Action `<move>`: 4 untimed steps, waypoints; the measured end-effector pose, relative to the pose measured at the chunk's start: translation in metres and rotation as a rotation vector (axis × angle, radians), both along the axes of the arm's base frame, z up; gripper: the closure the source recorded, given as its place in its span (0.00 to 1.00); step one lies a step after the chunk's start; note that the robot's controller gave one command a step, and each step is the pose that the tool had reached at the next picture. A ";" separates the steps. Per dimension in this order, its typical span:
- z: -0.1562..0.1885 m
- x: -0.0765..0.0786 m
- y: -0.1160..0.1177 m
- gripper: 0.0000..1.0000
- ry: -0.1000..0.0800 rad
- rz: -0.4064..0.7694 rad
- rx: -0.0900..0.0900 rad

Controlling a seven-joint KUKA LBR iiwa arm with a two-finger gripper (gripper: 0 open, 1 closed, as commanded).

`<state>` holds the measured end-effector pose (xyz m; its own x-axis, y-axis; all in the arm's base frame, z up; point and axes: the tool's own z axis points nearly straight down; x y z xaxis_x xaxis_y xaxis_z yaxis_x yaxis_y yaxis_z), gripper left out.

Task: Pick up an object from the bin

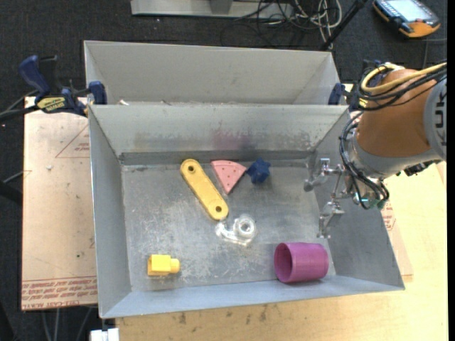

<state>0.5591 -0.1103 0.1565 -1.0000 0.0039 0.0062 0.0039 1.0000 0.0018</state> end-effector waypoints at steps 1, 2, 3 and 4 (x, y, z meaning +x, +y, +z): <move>0.004 0.002 0.000 0.00 -0.007 0.003 -0.001; -0.034 -0.019 0.003 0.00 -0.025 0.084 -0.004; -0.037 -0.017 0.004 0.00 -0.044 0.097 -0.010; -0.036 -0.016 0.016 0.00 -0.046 0.110 -0.005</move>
Offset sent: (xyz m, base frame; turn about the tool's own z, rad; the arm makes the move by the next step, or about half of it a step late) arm -0.0515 0.0065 -0.0865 -0.1843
